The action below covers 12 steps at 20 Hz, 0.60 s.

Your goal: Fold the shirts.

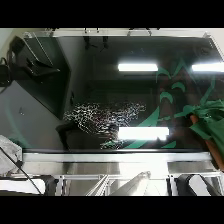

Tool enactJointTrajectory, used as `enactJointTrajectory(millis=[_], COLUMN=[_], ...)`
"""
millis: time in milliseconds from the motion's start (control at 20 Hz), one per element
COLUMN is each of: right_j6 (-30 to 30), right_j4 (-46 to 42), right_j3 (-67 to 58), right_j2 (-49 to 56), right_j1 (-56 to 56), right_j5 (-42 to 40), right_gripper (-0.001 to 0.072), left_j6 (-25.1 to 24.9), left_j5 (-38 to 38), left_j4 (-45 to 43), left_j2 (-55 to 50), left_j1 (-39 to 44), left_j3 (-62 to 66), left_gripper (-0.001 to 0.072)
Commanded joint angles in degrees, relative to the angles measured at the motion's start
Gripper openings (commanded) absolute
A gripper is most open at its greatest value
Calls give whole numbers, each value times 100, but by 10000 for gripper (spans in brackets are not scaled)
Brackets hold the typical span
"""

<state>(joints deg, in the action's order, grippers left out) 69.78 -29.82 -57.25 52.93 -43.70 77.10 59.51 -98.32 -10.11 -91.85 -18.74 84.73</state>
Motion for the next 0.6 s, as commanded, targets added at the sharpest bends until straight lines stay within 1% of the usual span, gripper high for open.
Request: enactJointTrajectory(millis=[0, 100, 200, 250, 300, 350, 400, 550], right_j6=[-511, -557, -721, -785, -863, -876, -896, -898], right_j4=[649, 651, 649, 651, 651, 654, 651, 656], right_j3=[127, 380, 695, 898, 1084, 1239, 1342, 1370], right_j2=[153, 345, 542, 584, 597, 612, 640, 776], right_j1=[1604, 2531, 3362, 3751, 4059, 4310, 4503, 4673], right_j5=[-363, -787, -1113, -1335, -1569, -1810, -1989, -2028], right_gripper=[203, 209, 208, 207, 188, 94, 82, 92], left_j6=[109, 37, -127, -190, -214, -258, -308, -380], left_j5=[-33, 103, 304, 341, 361, 402, 557, 953], left_j4=[-363, -898, -1434, -1613, -1786, -1923, -2039, -2039], left_j2=[450, 1102, 1810, 2109, 2371, 2588, 2804, 3228], left_j1=[2, 2, 2, 2, 2, 2, 2, 2], left_j3=[157, -520, -1482, -1969, -2465, -2876, -3259, -3869], left_gripper=[-1, 0, 2, 18, 19, 19, 19, 20])
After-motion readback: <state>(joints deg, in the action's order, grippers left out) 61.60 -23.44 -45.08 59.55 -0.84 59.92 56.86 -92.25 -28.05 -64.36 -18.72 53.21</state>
